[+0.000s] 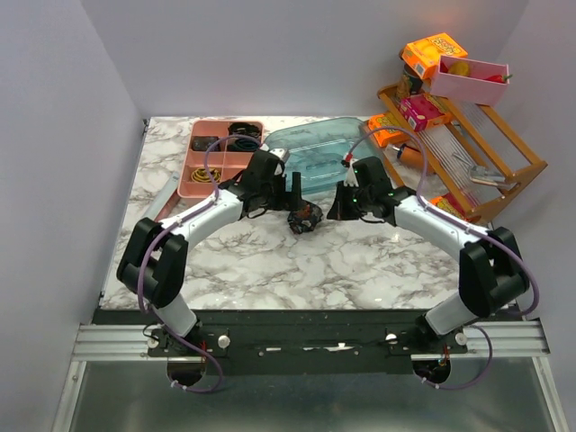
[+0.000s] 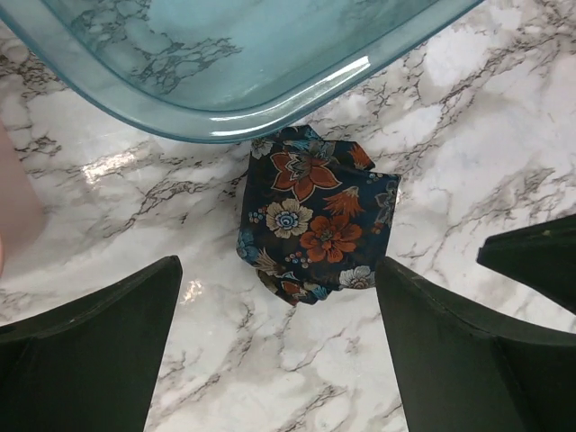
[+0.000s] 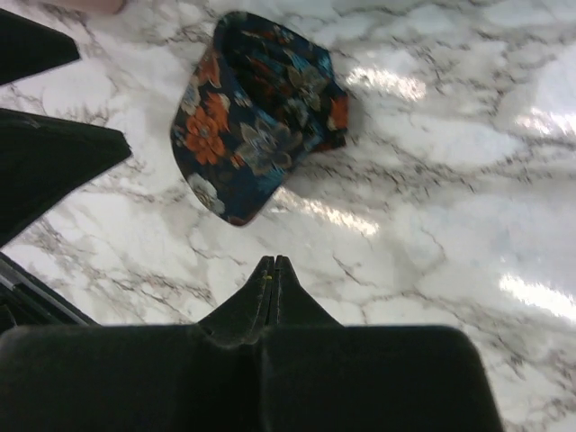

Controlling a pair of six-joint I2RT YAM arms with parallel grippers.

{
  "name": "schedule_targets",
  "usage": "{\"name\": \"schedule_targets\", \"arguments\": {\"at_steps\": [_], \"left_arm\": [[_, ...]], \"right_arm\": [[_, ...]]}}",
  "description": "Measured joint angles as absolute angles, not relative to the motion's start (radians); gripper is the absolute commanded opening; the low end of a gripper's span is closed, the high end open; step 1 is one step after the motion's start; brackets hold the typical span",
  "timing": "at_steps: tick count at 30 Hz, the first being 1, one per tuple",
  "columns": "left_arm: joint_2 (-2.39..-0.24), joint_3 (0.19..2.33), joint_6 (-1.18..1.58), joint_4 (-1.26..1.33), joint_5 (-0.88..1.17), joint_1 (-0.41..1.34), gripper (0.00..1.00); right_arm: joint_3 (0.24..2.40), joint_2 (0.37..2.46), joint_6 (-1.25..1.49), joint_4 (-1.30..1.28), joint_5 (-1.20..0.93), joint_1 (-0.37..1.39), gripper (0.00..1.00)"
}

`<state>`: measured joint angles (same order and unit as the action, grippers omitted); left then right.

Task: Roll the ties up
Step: Roll the tie at the center of the board.

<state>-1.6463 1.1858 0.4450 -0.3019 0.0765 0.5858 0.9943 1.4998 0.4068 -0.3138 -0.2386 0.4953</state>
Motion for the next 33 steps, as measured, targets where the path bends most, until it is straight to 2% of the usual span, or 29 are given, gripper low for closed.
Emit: {"name": "schedule_targets", "arguments": {"at_steps": [12,33], "left_arm": [[-1.711,1.066,0.546,-0.07,0.362,0.444,0.98],[-1.808,1.018,0.565,0.058,0.495,0.439,0.96]], "right_arm": [[1.162,1.703,0.392,-0.292,-0.317,0.53,0.02],[1.162,1.769,0.392,-0.308,-0.28,0.547,0.02]]}}
